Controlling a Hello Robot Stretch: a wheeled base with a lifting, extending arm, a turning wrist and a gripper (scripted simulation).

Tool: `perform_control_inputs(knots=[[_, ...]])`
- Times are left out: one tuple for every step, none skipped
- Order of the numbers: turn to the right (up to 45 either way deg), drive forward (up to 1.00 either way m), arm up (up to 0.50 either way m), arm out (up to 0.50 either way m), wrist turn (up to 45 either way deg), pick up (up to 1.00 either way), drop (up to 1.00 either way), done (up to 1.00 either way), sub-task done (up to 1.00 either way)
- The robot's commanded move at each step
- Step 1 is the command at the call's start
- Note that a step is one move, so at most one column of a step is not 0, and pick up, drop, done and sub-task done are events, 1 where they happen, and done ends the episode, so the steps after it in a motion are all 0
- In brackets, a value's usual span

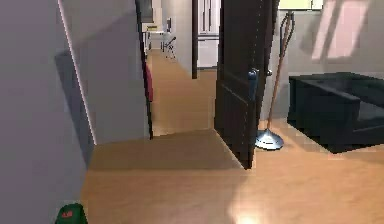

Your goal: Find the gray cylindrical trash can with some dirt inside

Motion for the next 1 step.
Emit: perform_control_inputs(knots=[[0.0,1.00,0.00,0.00,0.0,0.00,0.00,0.00,0.00]])
